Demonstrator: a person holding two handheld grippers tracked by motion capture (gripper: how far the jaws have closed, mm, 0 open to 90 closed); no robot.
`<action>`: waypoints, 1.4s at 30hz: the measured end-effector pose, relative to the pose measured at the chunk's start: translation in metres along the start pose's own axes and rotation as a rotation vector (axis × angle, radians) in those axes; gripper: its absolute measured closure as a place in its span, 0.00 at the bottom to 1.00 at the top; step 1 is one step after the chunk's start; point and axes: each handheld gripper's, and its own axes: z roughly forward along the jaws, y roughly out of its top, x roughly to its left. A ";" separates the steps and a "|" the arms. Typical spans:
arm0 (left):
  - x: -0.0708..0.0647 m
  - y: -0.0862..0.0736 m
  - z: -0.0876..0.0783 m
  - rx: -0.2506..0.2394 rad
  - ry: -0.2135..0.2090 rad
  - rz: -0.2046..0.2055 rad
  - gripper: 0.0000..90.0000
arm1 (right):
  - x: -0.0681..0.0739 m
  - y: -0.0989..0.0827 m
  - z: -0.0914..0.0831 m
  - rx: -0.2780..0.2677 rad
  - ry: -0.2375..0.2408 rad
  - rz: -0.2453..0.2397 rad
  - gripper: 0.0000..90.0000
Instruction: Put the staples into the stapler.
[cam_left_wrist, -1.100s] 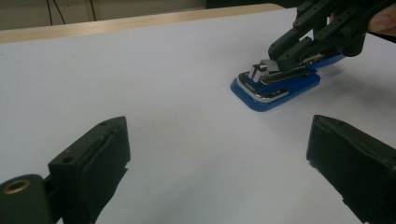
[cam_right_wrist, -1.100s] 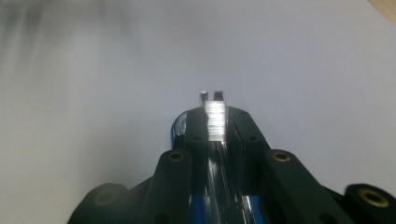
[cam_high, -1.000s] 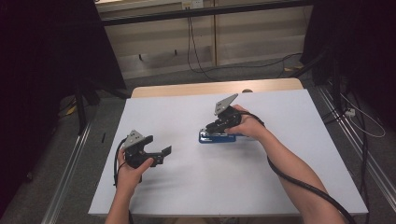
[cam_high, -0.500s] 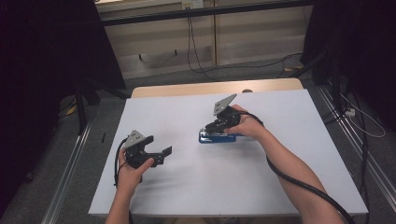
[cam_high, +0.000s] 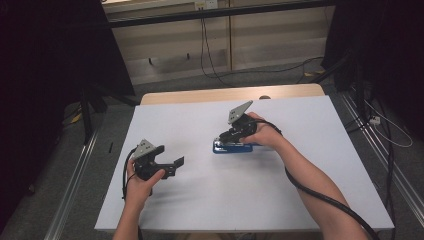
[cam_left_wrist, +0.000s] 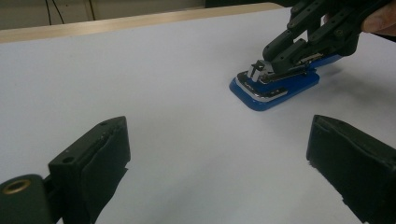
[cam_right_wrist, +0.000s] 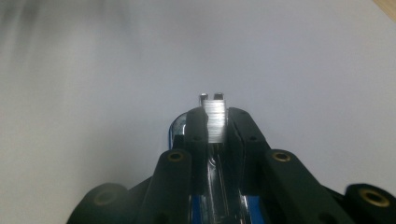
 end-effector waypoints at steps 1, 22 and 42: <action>0.000 0.000 0.000 0.002 0.001 0.001 0.07 | 0.000 0.000 0.000 0.000 0.000 0.003 0.88; 0.000 0.000 0.000 0.008 -0.002 0.010 0.08 | 0.000 0.002 0.002 -0.023 -0.005 0.010 0.83; -0.005 0.001 0.004 0.011 -0.022 0.011 0.07 | 0.013 -0.006 -0.036 -0.113 -0.148 0.150 0.37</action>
